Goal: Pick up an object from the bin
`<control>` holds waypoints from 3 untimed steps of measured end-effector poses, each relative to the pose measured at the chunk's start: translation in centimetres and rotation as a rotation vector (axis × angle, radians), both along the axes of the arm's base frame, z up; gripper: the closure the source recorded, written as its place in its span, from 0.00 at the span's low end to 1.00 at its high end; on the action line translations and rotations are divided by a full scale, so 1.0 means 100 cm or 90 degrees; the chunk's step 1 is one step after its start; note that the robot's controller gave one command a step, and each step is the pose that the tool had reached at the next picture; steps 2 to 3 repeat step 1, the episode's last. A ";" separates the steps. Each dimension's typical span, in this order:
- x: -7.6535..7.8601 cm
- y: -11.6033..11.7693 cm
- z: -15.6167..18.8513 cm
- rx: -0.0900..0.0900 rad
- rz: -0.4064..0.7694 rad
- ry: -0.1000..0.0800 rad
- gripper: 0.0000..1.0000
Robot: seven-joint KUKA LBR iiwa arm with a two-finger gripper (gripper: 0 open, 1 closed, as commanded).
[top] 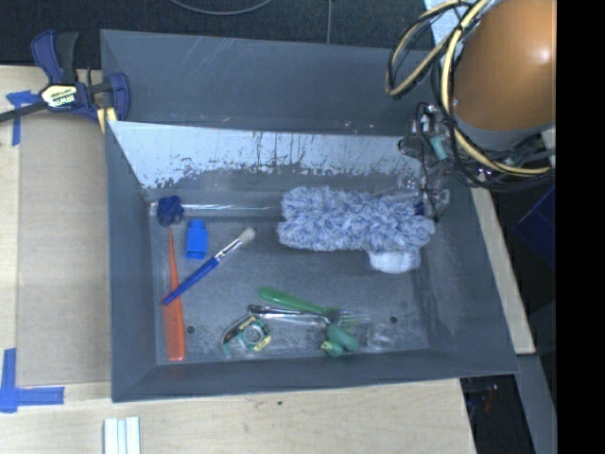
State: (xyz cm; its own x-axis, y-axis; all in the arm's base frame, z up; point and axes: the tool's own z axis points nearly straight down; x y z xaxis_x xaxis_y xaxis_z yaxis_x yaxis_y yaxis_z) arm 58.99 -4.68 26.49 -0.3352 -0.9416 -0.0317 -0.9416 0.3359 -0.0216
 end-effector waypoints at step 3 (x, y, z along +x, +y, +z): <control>0.018 0.012 -0.044 -0.010 0.328 -0.003 1.00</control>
Offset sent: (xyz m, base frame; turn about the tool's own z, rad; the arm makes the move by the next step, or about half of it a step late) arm 0.0030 0.0336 -0.0302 -0.0805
